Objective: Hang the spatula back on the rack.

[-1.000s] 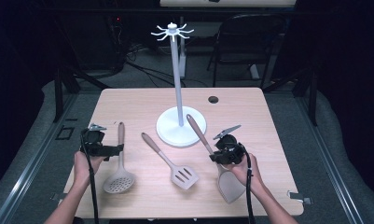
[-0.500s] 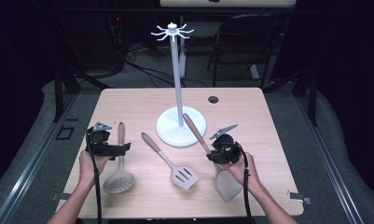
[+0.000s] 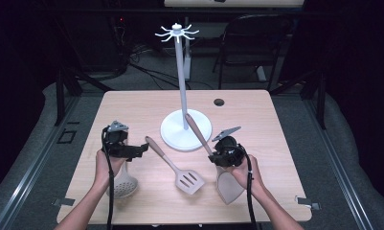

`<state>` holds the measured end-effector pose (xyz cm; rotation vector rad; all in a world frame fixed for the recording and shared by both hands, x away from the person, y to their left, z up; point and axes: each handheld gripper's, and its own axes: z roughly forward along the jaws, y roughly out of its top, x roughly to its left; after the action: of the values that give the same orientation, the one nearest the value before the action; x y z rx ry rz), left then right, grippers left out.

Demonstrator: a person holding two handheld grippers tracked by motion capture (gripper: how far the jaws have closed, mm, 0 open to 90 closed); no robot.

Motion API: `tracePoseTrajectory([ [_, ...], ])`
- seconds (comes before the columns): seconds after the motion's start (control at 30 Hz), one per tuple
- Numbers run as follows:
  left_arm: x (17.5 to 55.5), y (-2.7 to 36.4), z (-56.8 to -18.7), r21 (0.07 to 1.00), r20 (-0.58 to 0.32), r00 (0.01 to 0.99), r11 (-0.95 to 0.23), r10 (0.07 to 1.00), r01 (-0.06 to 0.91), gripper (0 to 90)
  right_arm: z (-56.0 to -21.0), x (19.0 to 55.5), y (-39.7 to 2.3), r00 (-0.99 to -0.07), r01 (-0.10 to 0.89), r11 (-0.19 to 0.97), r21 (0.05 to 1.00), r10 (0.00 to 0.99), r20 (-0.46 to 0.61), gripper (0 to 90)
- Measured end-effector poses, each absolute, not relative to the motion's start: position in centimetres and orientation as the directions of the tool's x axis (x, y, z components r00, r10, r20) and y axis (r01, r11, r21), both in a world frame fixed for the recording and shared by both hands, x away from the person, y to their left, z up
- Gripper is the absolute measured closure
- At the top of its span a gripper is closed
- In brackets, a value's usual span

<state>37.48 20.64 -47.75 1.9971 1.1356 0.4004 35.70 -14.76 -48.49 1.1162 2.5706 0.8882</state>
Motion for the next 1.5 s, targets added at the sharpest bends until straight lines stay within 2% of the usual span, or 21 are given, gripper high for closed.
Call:
tracePoseTrajectory([
  [0.4, 38.0, 17.3, -47.1, 0.783, -0.142, 0.631, -0.303, 0.763, 0.543, 0.0, -47.9, 36.2, -14.0, -0.694, 0.58, 0.535, 0.614, 0.72, 0.029, 78.6],
  [0.63, 38.4, 15.1, -47.2, 0.794, -0.209, 0.679, -0.283, 0.704, 0.538, 0.0, -47.8, 36.5, -13.5, -0.699, 0.571, 0.546, 0.613, 0.715, 0.014, 78.6],
  [0.93, 39.0, 11.3, -47.1, 0.794, -0.196, 0.713, -0.317, 0.673, 0.518, 1.1, -47.8, 36.8, -13.0, -0.688, 0.57, 0.542, 0.617, 0.725, -0.001, 78.6],
  [1.1, 39.4, 9.9, -47.3, 0.794, -0.229, 0.726, -0.306, 0.649, 0.525, 6.1, -47.6, 37.0, -13.1, -0.681, 0.574, 0.533, 0.622, 0.732, 0.002, 78.6],
  [1.17, 39.6, 9.4, -47.3, 0.796, -0.242, 0.731, -0.3, 0.638, 0.526, 14.4, -47.7, 37.2, -12.9, -0.675, 0.574, 0.519, 0.634, 0.738, 0.008, 78.6],
  [1.27, 40.0, 8.7, -47.4, 0.797, -0.281, 0.735, -0.277, 0.617, 0.537, 16.5, -47.7, 37.4, -12.7, -0.677, 0.571, 0.532, 0.626, 0.736, -0.008, 78.5],
  [1.3, 40.2, 8.2, -47.4, 0.8, -0.315, 0.728, -0.243, 0.609, 0.549, 24.5, -47.6, 37.4, -12.6, -0.678, 0.568, 0.531, 0.629, 0.735, -0.01, 78.5],
  [1.33, 40.2, 8.2, -47.4, 0.8, -0.315, 0.728, -0.243, 0.609, 0.549, 27.0, -47.6, 37.4, -12.6, -0.678, 0.568, 0.531, 0.629, 0.735, -0.01, 78.5],
  [1.4, 40.3, 7.6, -47.3, 0.818, -0.299, 0.735, -0.234, 0.608, 0.526, 38.1, -47.5, 37.6, -12.3, -0.673, 0.565, 0.524, 0.637, 0.739, -0.011, 78.5],
  [1.47, 40.3, 7.3, -47.3, 0.823, -0.297, 0.733, -0.226, 0.612, 0.522, 40.5, -47.5, 37.7, -12.2, -0.67, 0.563, 0.517, 0.644, 0.742, -0.01, 78.5],
  [1.5, 40.4, 7.0, -47.2, 0.83, -0.3, 0.736, -0.214, 0.607, 0.515, 45.9, -47.4, 37.8, -12.1, -0.666, 0.563, 0.509, 0.651, 0.746, -0.008, 78.5],
])
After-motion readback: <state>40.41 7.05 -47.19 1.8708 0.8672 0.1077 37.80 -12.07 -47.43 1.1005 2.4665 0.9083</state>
